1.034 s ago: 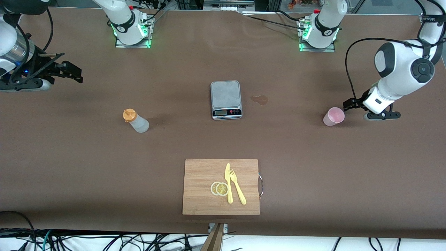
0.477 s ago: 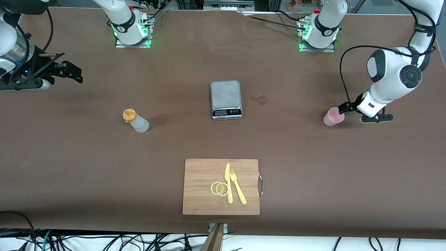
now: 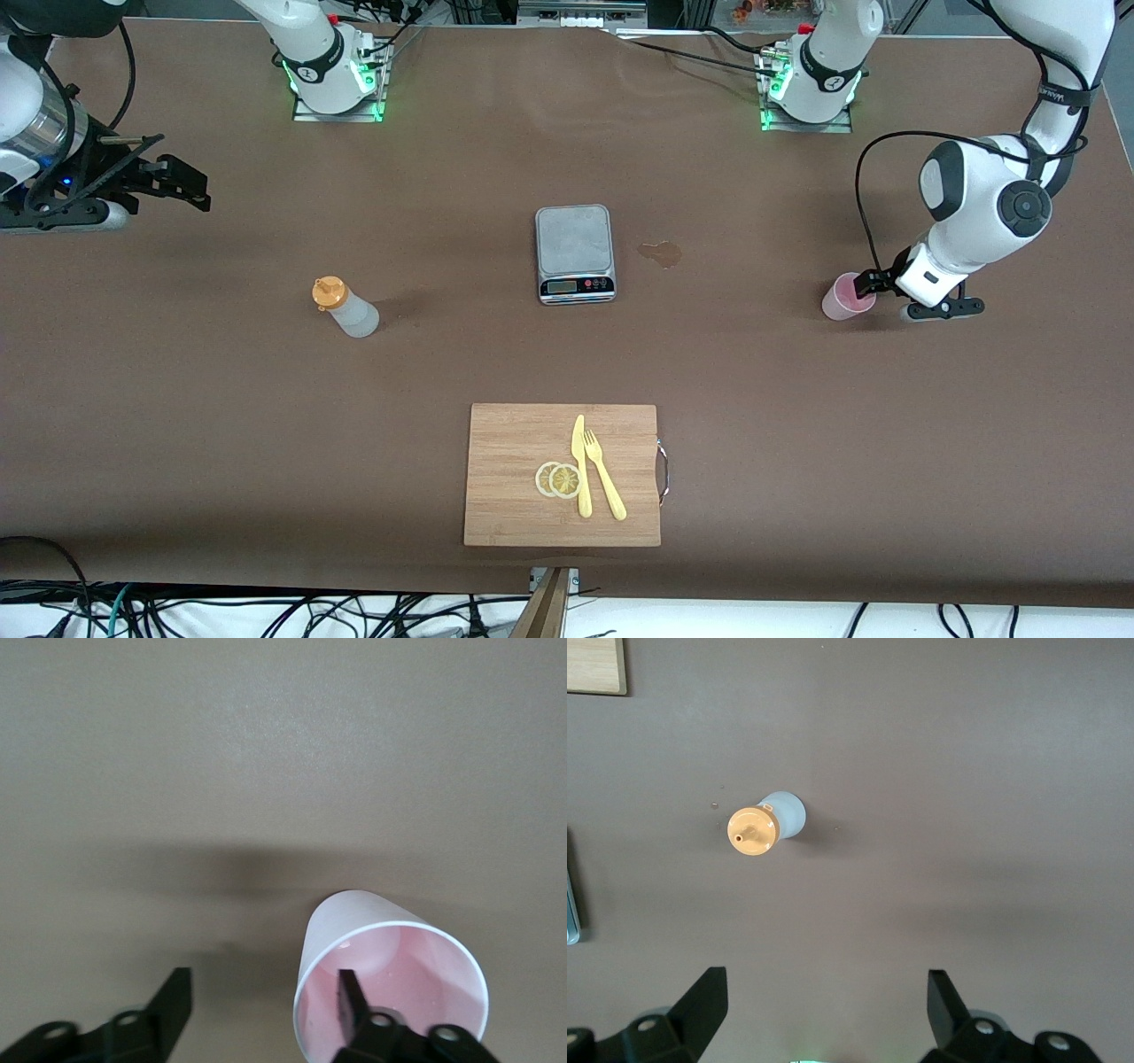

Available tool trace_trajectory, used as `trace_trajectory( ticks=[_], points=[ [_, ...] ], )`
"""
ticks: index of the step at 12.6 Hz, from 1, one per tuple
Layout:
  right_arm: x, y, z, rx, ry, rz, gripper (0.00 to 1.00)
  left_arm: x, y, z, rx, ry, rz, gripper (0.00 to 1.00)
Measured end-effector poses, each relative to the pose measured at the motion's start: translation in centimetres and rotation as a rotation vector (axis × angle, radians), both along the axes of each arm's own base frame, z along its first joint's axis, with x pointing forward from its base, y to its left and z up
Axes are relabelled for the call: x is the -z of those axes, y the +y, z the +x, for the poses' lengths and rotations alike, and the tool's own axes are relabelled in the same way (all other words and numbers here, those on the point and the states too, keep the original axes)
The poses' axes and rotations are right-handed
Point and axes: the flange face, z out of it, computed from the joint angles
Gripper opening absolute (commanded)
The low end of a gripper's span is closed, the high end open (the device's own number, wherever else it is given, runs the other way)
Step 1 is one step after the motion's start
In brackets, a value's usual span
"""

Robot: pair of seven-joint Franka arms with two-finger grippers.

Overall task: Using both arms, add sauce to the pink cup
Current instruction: 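Reach the left gripper down to the pink cup and grasp it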

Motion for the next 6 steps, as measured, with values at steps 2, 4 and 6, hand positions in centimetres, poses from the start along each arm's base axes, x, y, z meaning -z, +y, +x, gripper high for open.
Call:
trace_trajectory(
  ticks=[2, 4, 6],
  points=[
    [0.0, 0.0, 0.0, 0.0, 0.0, 0.0, 1.0, 0.7, -0.3, 0.1, -0.012, -0.004, -0.009, 0.47],
    [0.0, 0.0, 0.0, 0.0, 0.0, 0.0, 1.0, 1.2, -1.0, 0.1, -0.019, 0.001, -0.01, 0.22],
    [0.0, 0.0, 0.0, 0.0, 0.0, 0.0, 1.0, 1.3, -1.1, 0.1, -0.025, 0.003, -0.009, 0.02]
  ],
)
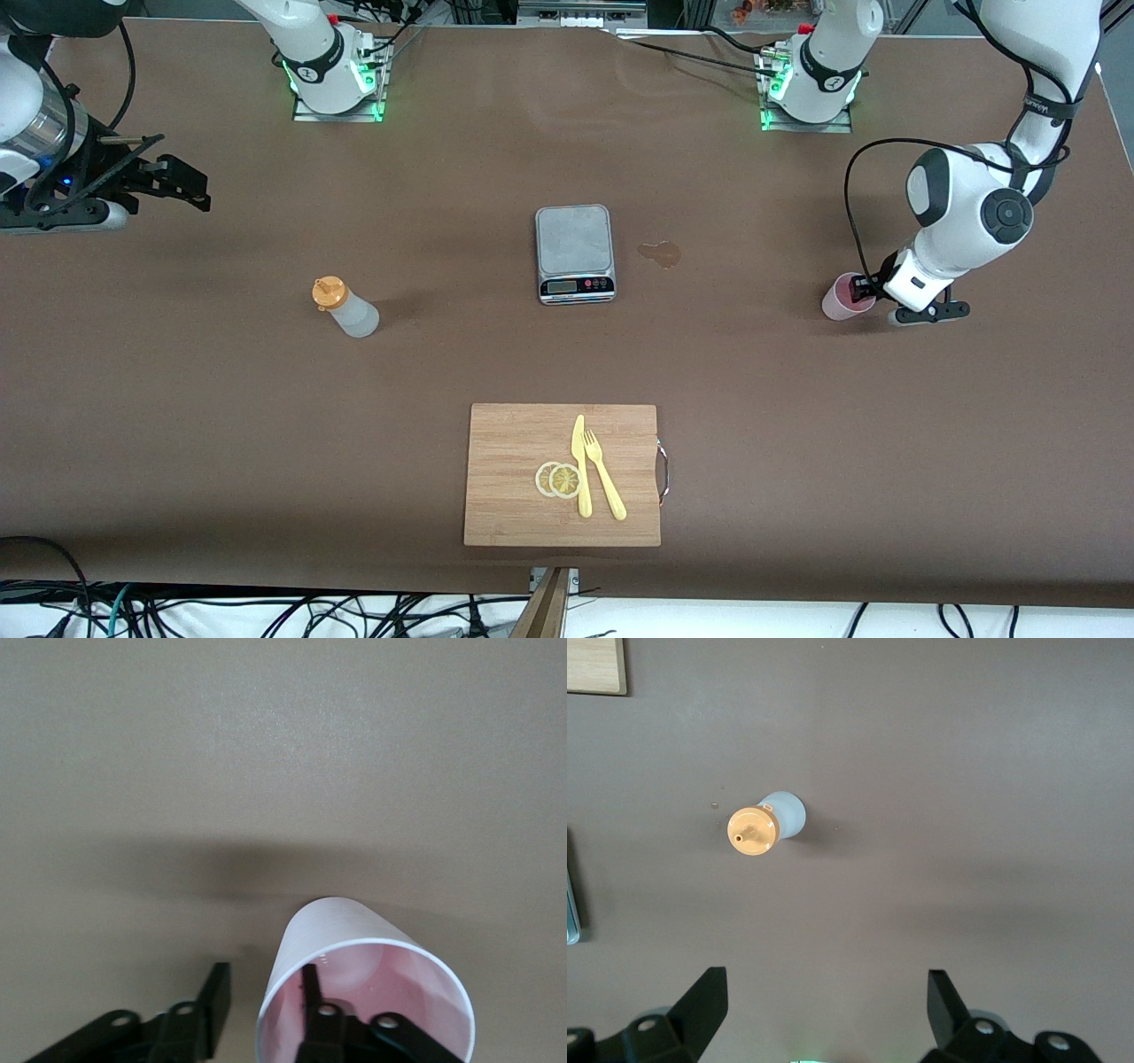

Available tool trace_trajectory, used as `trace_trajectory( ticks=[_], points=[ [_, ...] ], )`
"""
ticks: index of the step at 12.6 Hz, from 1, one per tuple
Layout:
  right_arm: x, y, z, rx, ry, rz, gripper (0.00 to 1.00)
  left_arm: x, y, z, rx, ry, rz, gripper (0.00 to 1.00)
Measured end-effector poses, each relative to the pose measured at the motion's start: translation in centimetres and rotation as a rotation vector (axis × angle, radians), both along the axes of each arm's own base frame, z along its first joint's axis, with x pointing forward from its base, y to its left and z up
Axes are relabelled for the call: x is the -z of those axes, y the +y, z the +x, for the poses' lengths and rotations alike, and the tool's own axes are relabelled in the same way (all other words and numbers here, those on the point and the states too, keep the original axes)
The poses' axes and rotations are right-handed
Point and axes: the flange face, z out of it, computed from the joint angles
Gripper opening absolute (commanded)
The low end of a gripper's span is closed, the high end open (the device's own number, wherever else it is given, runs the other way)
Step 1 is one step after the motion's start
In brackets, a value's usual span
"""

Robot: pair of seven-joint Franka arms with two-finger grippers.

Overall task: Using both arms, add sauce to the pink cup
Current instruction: 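Reach the left gripper down to the pink cup and grasp it, then carry the pink cup with the left gripper onto the scale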

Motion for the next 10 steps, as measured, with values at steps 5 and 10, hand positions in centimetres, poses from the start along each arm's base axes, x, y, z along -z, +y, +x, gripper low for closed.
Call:
trace_trajectory(
  ticks=[5, 10],
  points=[
    [0.0, 0.0, 0.0, 0.0, 0.0, 0.0, 1.0, -1.5, -0.5, 0.9, -0.009, -0.033, 0.004, 0.0],
    [0.0, 0.0, 0.0, 0.001, 0.0, 0.0, 1.0, -9.3, -7.2, 3.2, 0.098, -0.062, -0.029, 0.0]
  ],
)
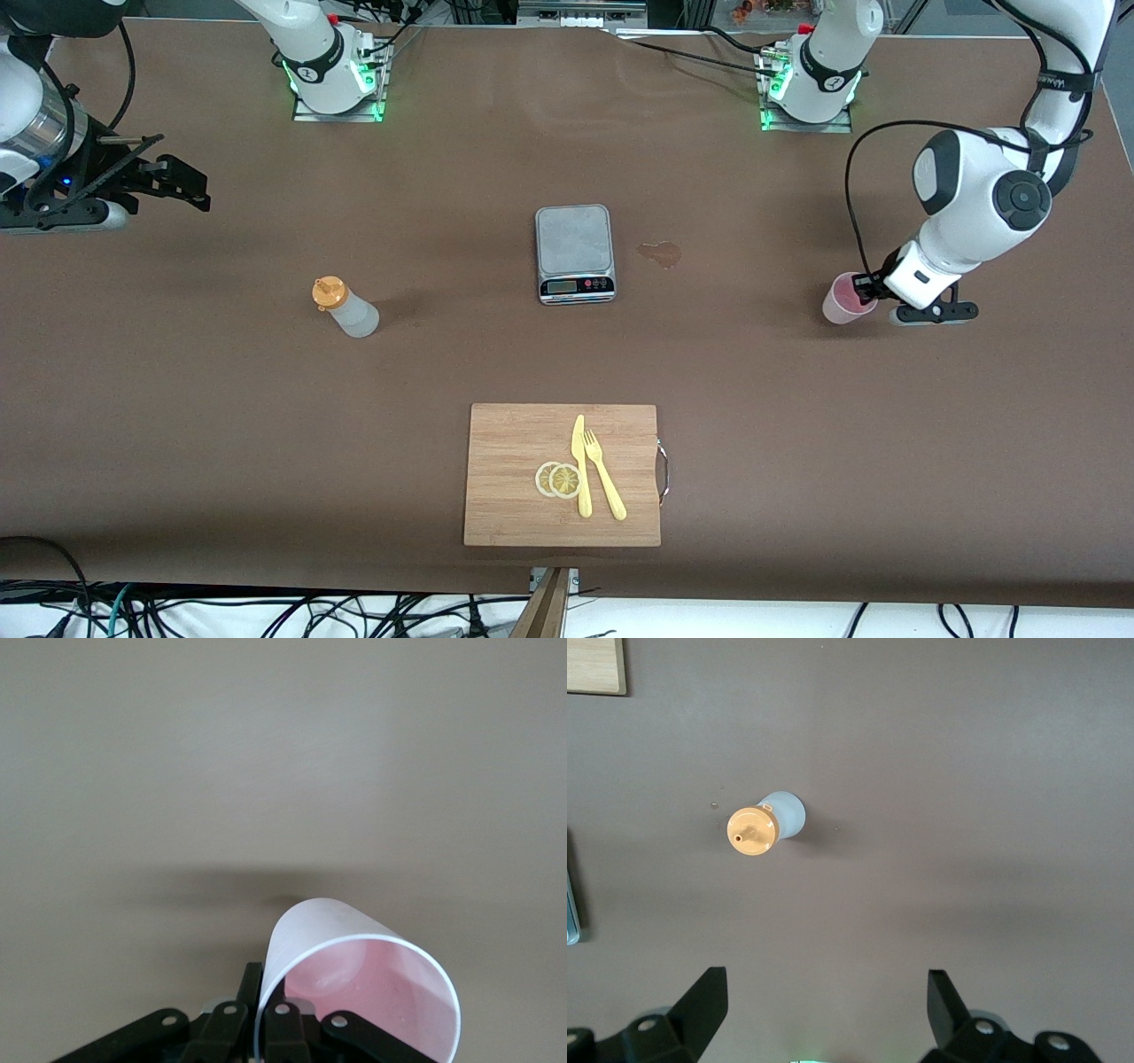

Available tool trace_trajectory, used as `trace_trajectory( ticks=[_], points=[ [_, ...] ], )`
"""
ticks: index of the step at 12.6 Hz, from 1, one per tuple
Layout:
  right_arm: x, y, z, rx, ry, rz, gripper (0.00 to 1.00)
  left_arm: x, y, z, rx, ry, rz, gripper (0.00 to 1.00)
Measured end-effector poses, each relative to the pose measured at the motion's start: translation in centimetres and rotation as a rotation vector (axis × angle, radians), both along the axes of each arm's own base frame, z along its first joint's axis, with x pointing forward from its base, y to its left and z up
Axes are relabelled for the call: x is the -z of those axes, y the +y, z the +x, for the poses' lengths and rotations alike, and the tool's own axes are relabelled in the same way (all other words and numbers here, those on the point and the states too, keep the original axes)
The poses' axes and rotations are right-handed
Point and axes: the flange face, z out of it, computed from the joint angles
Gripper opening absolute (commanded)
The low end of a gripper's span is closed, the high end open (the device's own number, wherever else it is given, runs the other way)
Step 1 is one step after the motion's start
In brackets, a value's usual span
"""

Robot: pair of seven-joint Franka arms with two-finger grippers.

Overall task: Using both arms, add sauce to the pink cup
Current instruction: 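Carry the pink cup with the left gripper onto the scale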

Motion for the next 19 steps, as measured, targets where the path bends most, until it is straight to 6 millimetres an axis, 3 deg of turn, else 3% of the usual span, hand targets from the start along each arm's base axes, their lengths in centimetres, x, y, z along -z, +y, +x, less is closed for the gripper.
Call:
trace_trajectory(
  ticks=[3, 7, 9, 12, 19],
  points=[
    [0.0, 0.0, 0.0, 0.0, 0.0, 0.0, 1.0, -2.9, -10.6, -0.4, 0.012, -0.004, -0.121, 0.0],
    [0.0, -0.1, 0.0, 0.001, 0.0, 0.0, 1.0, -2.3, -24.4, -5.4, -0.023, 0.078, -0.15, 0.0],
    [0.0, -0.1, 0.0, 0.001, 0.0, 0.0, 1.0, -1.9, -29.1, -7.1, -0.033, 0.108, -0.159, 0.0],
    [0.0, -0.1, 0.0, 0.001, 0.0, 0.0, 1.0, -0.4, -33.0, -8.5, -0.033, 0.142, -0.166, 0.0],
    [0.0, 0.0, 0.0, 0.001, 0.0, 0.0, 1.0, 0.6, -37.0, -10.2, -0.015, 0.157, -0.18, 0.0]
  ],
)
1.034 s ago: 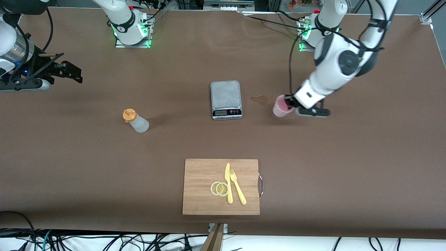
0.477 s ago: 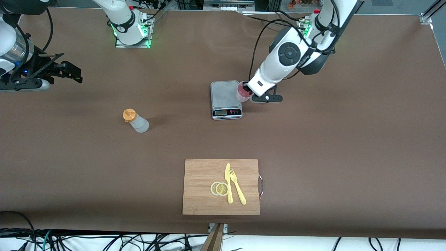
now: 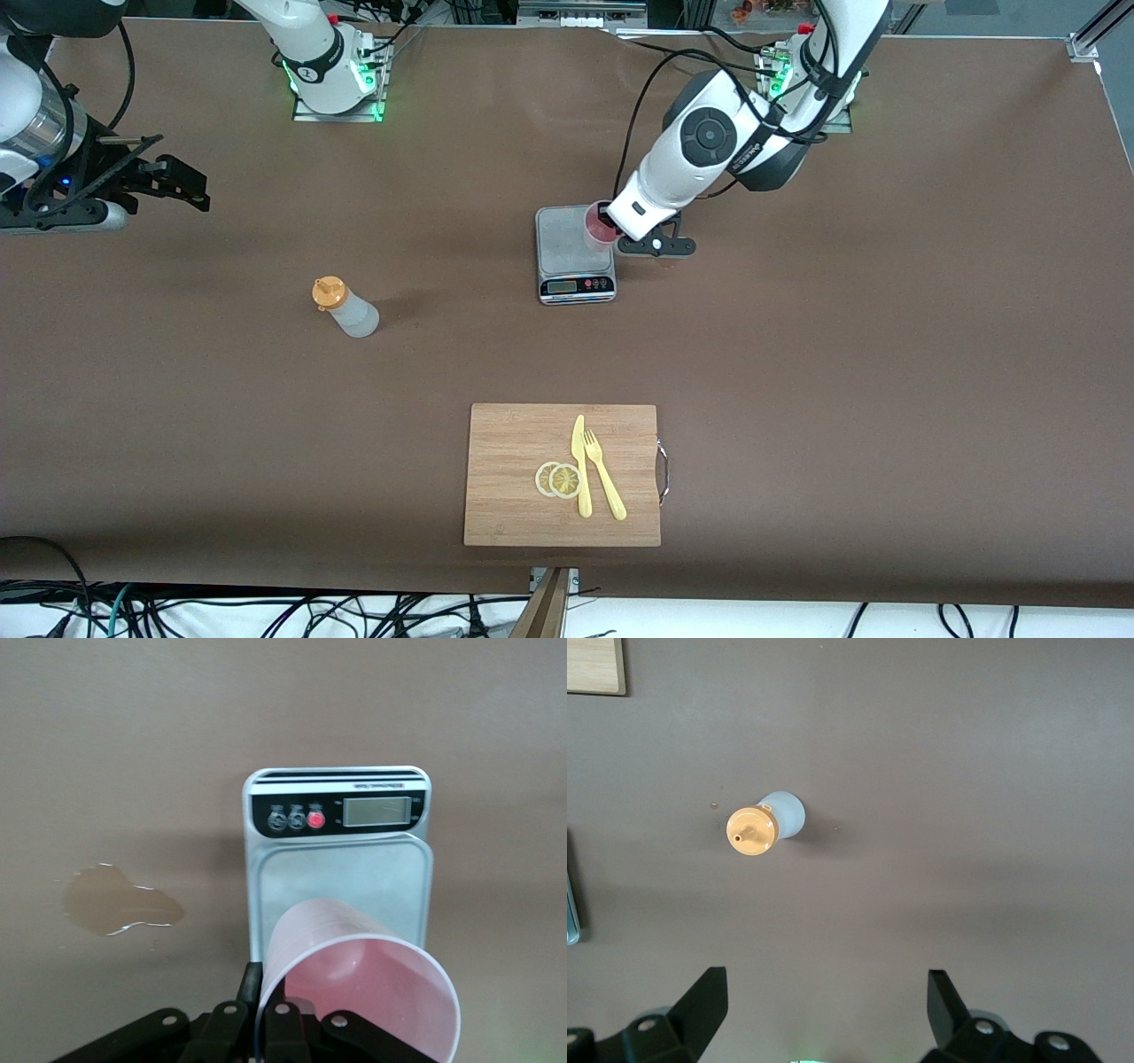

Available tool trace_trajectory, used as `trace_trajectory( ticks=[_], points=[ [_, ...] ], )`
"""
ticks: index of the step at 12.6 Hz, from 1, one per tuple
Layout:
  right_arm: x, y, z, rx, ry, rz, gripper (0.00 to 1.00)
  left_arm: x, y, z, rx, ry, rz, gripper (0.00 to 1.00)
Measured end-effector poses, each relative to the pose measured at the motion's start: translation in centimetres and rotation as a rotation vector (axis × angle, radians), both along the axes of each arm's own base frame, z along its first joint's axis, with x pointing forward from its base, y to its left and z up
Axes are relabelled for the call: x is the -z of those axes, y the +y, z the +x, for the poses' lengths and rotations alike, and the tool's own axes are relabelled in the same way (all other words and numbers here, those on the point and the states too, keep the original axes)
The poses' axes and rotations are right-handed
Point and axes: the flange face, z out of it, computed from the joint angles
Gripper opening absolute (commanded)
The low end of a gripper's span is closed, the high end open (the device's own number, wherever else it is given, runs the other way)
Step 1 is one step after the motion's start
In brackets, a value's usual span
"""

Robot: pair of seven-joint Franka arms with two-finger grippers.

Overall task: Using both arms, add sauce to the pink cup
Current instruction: 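Carry the pink cup with the left gripper onto the scale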

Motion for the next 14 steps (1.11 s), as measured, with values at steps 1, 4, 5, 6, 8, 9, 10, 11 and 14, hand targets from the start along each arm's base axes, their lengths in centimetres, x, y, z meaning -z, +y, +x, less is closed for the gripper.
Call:
trace_trajectory(
  ticks=[1, 4, 5, 6, 8, 9, 10, 11, 14],
  points=[
    [0.0, 0.0, 0.0, 0.0, 0.0, 0.0, 1.0, 0.1, -0.9, -0.5, 0.007, -0.005, 0.003, 0.0],
    [0.0, 0.0, 0.0, 0.0, 0.0, 0.0, 1.0, 0.6, -2.7, -2.1, 0.023, -0.057, 0.08, 0.0],
    [0.0, 0.0, 0.0, 0.0, 0.0, 0.0, 1.0, 0.8, -3.0, -2.5, 0.025, -0.074, 0.103, 0.0],
    [0.0, 0.0, 0.0, -0.001, 0.0, 0.0, 1.0, 1.0, -3.3, -2.8, 0.024, -0.087, 0.12, 0.0],
    [0.0, 0.1, 0.0, -0.001, 0.0, 0.0, 1.0, 1.7, -4.0, -3.2, 0.011, -0.099, 0.119, 0.0],
    [0.0, 0.1, 0.0, -0.001, 0.0, 0.0, 1.0, 2.2, -4.4, -3.4, 0.008, -0.102, 0.109, 0.0],
    [0.0, 0.1, 0.0, -0.001, 0.0, 0.0, 1.0, 2.8, -4.8, -3.8, 0.005, -0.1, 0.104, 0.0],
    [0.0, 0.1, 0.0, -0.001, 0.0, 0.0, 1.0, 3.4, -5.2, -4.1, 0.012, -0.097, 0.103, 0.0],
    [0.0, 0.1, 0.0, -0.002, 0.0, 0.0, 1.0, 4.7, -6.2, -5.3, 0.031, -0.086, 0.107, 0.0]
  ],
)
